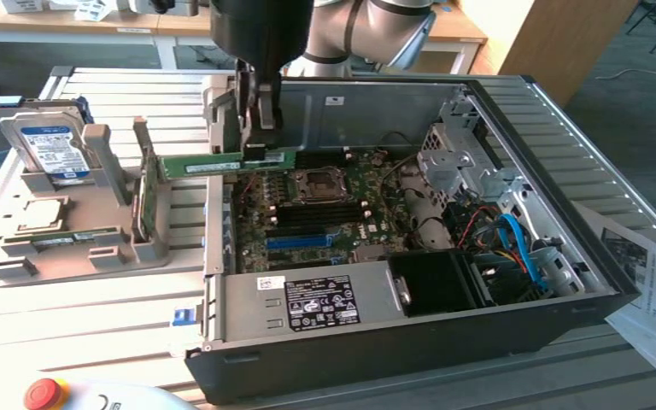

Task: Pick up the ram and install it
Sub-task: 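Pick up the ram and move it above insertion slot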

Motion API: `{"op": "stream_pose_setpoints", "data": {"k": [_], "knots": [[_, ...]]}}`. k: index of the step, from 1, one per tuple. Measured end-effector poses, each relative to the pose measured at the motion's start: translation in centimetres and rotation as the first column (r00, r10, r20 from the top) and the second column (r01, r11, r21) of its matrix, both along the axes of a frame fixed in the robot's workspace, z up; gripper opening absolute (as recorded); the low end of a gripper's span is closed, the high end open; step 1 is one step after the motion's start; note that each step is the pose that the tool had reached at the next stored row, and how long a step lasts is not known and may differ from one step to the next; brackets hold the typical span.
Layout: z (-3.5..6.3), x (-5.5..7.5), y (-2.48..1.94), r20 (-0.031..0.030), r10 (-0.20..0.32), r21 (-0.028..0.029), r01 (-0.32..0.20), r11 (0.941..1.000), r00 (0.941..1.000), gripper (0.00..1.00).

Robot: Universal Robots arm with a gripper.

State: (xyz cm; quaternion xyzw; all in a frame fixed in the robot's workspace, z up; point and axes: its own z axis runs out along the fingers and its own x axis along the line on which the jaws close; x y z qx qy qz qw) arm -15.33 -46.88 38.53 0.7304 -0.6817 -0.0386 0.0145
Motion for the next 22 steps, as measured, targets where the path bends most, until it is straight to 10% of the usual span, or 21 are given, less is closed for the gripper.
{"op": "stream_pose_setpoints", "data": {"k": [22], "knots": [[0.01,5.8,-0.58,0.0000,0.004,-0.0001,-0.004,1.0000,1.0000,0.12]]}}
